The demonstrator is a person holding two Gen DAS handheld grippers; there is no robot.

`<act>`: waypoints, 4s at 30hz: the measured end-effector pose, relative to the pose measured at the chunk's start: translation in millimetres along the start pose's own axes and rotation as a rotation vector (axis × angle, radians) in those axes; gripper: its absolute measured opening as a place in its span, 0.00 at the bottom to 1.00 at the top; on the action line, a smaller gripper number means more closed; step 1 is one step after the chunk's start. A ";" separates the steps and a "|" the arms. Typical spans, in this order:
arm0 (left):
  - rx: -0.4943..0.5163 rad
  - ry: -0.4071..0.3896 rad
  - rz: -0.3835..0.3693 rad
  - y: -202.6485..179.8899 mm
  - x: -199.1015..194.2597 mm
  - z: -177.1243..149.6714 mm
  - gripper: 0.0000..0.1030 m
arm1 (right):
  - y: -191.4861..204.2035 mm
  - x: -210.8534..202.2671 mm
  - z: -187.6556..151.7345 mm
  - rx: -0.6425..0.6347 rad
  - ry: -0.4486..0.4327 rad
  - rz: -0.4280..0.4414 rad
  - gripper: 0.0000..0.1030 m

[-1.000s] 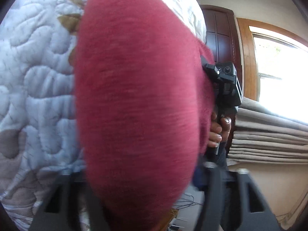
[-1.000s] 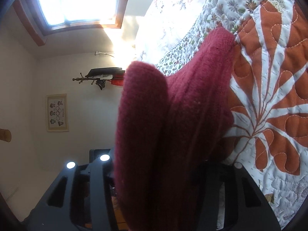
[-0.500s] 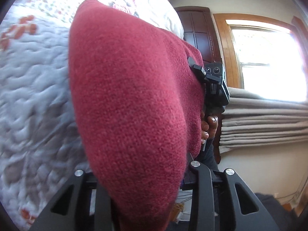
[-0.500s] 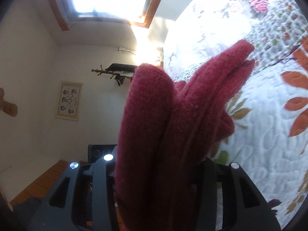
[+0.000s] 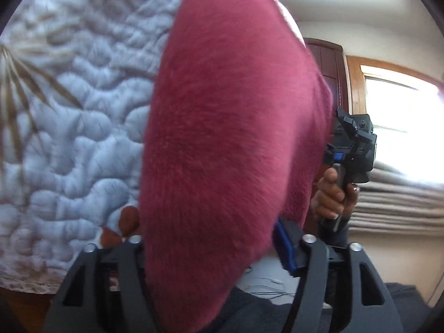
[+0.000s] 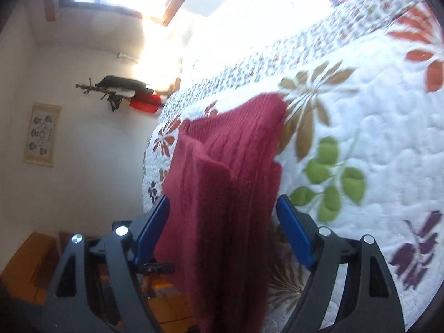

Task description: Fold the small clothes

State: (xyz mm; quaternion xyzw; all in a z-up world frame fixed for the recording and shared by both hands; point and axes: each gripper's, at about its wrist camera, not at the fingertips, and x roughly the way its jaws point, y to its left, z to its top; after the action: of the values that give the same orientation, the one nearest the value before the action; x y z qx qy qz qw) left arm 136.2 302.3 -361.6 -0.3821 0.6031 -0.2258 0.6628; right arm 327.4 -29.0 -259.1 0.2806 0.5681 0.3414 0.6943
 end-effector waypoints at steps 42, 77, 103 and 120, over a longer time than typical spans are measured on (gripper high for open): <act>0.355 -0.156 -0.171 -74.5 -54.6 19.6 0.70 | 44.0 5.3 -120.0 -0.335 0.076 -0.181 0.11; 0.419 -0.279 0.335 -84.0 -57.6 -76.6 0.96 | 48.8 -11.8 -227.5 -0.137 -0.106 -0.502 0.82; 0.417 -0.672 0.649 -251.7 -187.1 -285.5 0.96 | 246.1 -155.9 -355.7 -0.518 -0.488 -0.779 0.97; 0.412 -0.671 0.669 -247.5 -174.9 -310.2 0.96 | 243.2 -142.7 -379.2 -0.454 -0.432 -0.797 0.97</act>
State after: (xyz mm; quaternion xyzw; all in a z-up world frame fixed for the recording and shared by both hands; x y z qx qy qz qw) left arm -155.1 212.6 -53.2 -0.0814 0.3897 0.0195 0.9171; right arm -99.5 6.8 -59.6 -0.0518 0.3859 0.0992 0.9157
